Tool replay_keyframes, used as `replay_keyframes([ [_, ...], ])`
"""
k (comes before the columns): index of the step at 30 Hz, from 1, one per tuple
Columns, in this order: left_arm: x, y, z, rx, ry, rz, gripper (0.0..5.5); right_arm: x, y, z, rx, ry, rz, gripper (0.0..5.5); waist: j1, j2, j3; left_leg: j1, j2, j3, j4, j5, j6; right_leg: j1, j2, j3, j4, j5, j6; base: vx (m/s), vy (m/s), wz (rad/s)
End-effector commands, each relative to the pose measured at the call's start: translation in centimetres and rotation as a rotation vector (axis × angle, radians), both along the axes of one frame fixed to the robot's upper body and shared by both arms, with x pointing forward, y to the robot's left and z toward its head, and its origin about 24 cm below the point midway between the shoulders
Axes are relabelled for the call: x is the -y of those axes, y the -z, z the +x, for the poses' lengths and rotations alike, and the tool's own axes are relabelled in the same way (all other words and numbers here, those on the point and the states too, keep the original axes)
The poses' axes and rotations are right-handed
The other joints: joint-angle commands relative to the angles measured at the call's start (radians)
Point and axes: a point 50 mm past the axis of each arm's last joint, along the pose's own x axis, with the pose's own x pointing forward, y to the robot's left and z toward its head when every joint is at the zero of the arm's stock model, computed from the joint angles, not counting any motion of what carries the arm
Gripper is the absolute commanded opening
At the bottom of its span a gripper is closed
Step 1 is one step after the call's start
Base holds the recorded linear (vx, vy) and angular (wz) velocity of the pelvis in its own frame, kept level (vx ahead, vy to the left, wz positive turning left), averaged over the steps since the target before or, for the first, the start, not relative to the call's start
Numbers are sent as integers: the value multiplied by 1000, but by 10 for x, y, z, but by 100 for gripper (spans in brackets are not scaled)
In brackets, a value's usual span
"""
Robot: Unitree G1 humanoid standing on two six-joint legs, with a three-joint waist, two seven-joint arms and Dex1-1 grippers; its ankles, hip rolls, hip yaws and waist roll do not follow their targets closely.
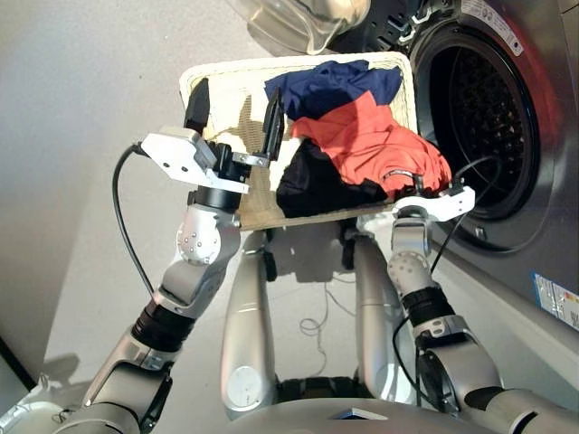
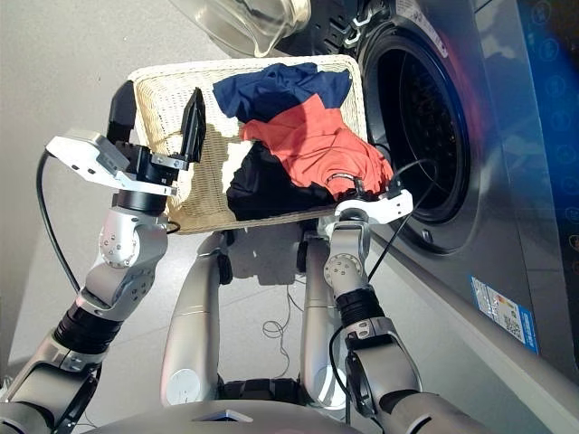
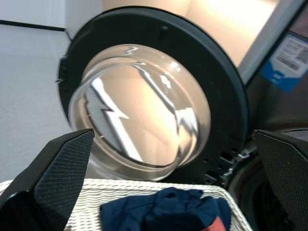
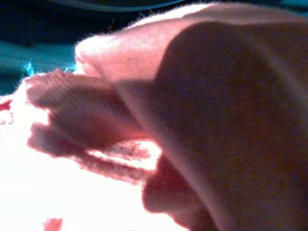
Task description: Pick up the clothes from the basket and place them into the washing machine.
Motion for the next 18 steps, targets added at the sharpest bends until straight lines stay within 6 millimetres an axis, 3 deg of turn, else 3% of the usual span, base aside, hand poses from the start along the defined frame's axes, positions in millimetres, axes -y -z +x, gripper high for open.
replay_keyframes([
  [1, 0, -24, -14, 147, 44, -72, 550, 36, -31, 3, 148, 182, 59, 0, -11, 66, -14, -35, -28, -24, 104, -105, 2, 26, -11, 41, -198, 115, 75, 0, 0, 0],
  [7, 3, -27, -18, 165, 92, -64, 550, 87, -79, 14, 250, 381, 152, 0, 11, 91, -14, -99, -34, -30, 133, -115, 5, -36, -12, 49, -171, 107, 77, -9, 1, 3],
  [10, 3, -26, -20, 162, 111, -71, 550, 117, -107, 10, 292, 475, 148, 0, 19, 101, -14, -163, -37, -30, 159, -110, 6, -100, -14, 57, -146, 113, 78, -22, 0, 28],
  [14, -1, -23, -23, 150, 111, -62, 550, 156, -142, 0, 321, 578, 110, 0, 28, 105, -14, -262, -36, -38, 234, -137, 6, -193, -16, 65, -71, 93, 79, -27, 6, 86],
  [18, -7, -18, -28, 127, 98, -46, 550, 182, -172, -12, 341, 629, 8, 0, 30, 97, -14, -359, -36, -40, 311, -153, 7, -287, -14, 69, 6, 80, 77, 0, 0, 0],
])
